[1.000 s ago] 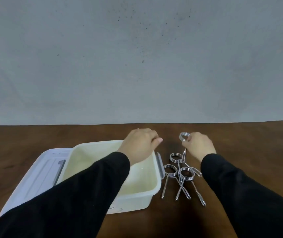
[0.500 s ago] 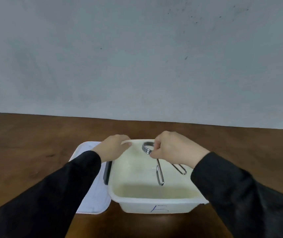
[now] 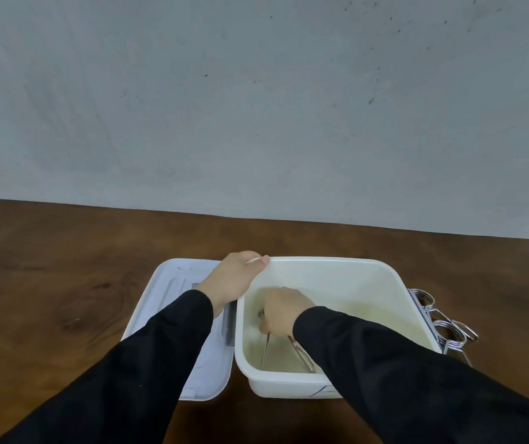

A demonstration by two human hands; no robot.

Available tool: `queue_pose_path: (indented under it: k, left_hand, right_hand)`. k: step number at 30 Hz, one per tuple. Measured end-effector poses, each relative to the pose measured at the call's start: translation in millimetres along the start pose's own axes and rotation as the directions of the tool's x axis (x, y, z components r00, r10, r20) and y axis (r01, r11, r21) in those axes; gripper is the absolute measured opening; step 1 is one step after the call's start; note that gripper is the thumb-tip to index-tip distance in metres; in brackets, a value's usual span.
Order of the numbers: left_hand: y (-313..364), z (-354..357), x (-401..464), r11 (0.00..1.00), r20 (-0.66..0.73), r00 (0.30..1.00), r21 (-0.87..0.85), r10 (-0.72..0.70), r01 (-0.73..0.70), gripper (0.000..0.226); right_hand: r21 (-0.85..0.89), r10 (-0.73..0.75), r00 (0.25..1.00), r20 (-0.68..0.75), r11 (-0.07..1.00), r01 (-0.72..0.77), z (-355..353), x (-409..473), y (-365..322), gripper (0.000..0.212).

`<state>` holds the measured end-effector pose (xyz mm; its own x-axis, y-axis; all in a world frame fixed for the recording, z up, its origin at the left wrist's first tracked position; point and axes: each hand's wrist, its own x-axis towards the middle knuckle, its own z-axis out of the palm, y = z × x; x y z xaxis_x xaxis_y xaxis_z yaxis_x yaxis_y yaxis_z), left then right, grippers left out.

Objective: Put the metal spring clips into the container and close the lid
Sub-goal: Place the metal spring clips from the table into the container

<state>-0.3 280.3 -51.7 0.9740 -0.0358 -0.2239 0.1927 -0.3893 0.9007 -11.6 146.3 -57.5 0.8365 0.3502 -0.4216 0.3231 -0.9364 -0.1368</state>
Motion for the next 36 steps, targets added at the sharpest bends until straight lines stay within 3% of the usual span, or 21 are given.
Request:
queue_pose_path:
  k: [5,8,10,12,16,19,21,25,28,31,36]
  left_hand:
    - [-3,0,1,1.0,-0.01,1.0,-0.006,0.009,-0.009,0.037]
    - [-6,0,5,1.0,-0.008,1.0,-0.016,0.024,-0.024,0.034]
    - [-7,1,6,0.999,-0.008,0.999,-0.016,0.036,-0.036,0.029]
    - [-7,1,7,0.998,-0.013,0.998,-0.026,0.057,-0.057,0.033]
    - [-7,0,6,0.996,0.002,0.998,-0.066,0.068,-0.067,0.038]
    - [-4,1,5,0.998,-0.018,0.998,-0.04,0.054,-0.054,0.037]
    - [-3,2,5,0.998,-0.018,0.998,-0.033,0.053,-0.053,0.041]
    - [-2,3,3,0.998,-0.026,0.999,-0.056,0.039,-0.04,0.035]
    - [-2,3,2,0.995,0.001,0.999,-0.091,0.037,-0.036,0.035]
    - [-5,2,3,0.995,0.0,1.0,-0.096,0.024,-0.024,0.035]
    - [-3,3,1,0.993,0.0,1.0,-0.114,0.022,-0.022,0.035]
  right_hand:
    - [0.065,0.037,0.999,-0.016,0.997,-0.036,6,5,-1,0.012]
    - [0.114,0.043,0.999,-0.024,0.993,-0.04,4,4,4,0.024]
    - [0.131,0.007,0.995,-0.098,0.991,0.006,-4,-4,9,0.024]
    - [0.173,-0.009,0.964,-0.265,0.983,0.056,-19,-16,19,0.031]
    - [0.245,0.158,0.741,-0.653,0.97,0.009,-55,-36,75,0.044]
    - [0.406,0.36,0.586,-0.725,0.912,-0.058,-72,-51,148,0.034]
    - [0.47,0.47,0.566,-0.678,0.868,-0.158,-68,-55,199,0.026]
    - [0.305,0.533,0.777,-0.337,0.842,-0.445,-35,-55,261,0.019]
    - [0.234,0.534,0.832,-0.148,0.837,-0.495,-10,-51,271,0.029]
    - [0.196,0.57,0.82,-0.054,0.811,-0.551,4,-40,270,0.027]
    - [0.184,0.624,0.777,-0.088,0.777,-0.603,10,-30,270,0.021]
